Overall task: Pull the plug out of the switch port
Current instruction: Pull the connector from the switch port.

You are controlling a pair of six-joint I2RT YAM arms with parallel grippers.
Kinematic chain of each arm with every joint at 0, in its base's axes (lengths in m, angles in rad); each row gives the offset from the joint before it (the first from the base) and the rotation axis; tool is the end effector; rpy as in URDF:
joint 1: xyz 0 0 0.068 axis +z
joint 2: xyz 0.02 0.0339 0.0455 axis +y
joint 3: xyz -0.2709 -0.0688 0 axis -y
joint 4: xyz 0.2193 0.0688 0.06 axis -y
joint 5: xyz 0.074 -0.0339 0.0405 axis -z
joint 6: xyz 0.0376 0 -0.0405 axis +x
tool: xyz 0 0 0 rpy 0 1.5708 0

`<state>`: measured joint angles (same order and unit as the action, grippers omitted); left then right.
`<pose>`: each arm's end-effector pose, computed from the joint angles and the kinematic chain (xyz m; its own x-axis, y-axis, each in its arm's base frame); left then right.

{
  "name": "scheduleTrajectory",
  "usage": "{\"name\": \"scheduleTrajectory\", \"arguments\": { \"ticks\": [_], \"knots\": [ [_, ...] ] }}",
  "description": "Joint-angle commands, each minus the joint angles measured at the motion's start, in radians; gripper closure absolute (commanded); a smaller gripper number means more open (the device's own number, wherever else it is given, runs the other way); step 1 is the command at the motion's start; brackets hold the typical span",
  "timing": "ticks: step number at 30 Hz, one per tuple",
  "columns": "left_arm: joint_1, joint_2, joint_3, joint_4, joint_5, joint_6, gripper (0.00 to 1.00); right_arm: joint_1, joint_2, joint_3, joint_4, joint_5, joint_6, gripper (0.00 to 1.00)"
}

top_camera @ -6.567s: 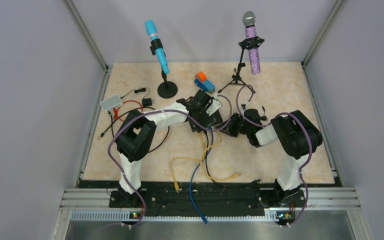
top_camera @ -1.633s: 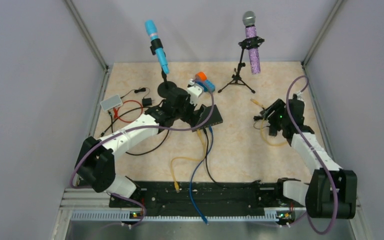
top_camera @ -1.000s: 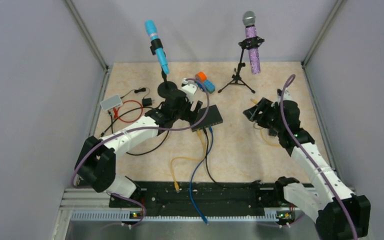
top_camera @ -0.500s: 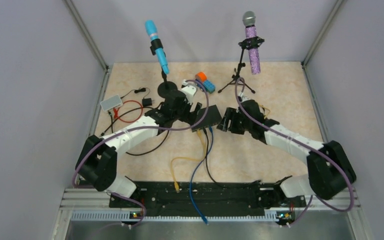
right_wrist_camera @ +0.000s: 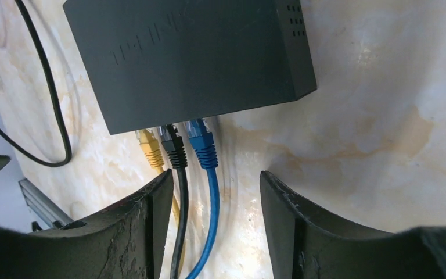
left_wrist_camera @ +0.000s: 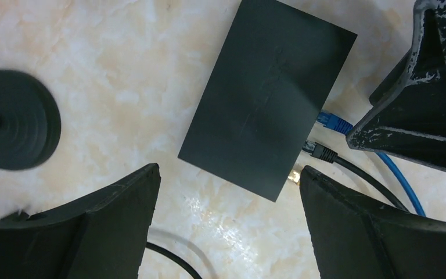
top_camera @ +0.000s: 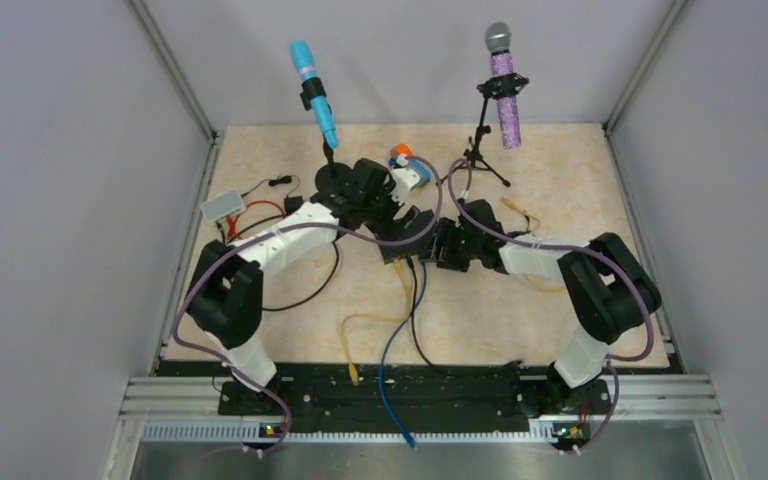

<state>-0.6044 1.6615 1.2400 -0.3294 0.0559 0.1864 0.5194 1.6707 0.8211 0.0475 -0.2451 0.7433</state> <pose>0.2874 -0.2010 0.2722 -0.4403 0.5290 -0.7255 0.6946 0.7127 0.0980 0.2678 0.1636 0.1786 -0.8844 0.2506 -0.3938 -0.0400 0.7998 0.5989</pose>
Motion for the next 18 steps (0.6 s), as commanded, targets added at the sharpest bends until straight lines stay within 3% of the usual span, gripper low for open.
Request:
{"name": "scheduleTrajectory", "arguments": {
  "ticks": [1, 5, 10, 18],
  "knots": [
    [-0.002, 0.102, 0.135, -0.155, 0.07, 0.167, 0.05, 0.0, 0.029, 0.004, 0.13, -0.049, 0.078, 0.44],
    [-0.003, 0.174, 0.188, -0.219, 0.077, 0.217, 0.02, -0.021, 0.047, -0.028, 0.172, -0.072, 0.116, 0.45],
    [-0.002, 0.227, 0.211, -0.239, 0.055, 0.25, 0.02, -0.093, 0.106, -0.094, 0.353, -0.184, 0.221, 0.51],
    [-0.002, 0.277, 0.234, -0.23, 0.071, 0.282, 0.01, -0.1, 0.137, -0.064, 0.334, -0.182, 0.203, 0.51]
  ]
}}
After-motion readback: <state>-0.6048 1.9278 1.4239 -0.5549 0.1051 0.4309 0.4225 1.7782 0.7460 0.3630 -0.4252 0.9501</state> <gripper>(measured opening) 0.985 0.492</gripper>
